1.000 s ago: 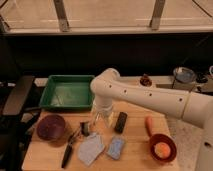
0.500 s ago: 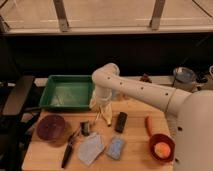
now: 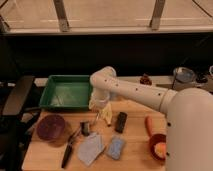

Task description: Place fork in plastic cup

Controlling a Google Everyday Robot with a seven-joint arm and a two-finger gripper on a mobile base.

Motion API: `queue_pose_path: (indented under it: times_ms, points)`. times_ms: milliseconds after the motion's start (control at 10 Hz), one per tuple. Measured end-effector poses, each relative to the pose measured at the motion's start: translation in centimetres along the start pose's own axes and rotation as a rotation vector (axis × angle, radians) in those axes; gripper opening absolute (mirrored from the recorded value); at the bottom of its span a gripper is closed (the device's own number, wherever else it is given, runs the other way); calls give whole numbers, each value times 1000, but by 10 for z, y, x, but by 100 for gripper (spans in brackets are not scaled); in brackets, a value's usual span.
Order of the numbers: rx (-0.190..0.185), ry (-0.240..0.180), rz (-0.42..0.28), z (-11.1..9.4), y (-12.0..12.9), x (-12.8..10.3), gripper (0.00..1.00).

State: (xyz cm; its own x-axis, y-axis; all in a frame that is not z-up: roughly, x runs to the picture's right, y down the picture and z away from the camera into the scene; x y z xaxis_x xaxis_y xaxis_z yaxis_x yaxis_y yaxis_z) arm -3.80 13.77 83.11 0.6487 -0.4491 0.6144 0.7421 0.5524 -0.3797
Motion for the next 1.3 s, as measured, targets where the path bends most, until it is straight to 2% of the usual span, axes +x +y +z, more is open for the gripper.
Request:
queue_pose_path:
  times_ms: [300,700,1000,1300]
  points:
    - [-15,-2,37,10,4,3,61]
    - [-40,-15,97,37,13,14,61]
    - [-36,-7,140,42,14,35,61]
    - [-33,-8,151,44,10,42,61]
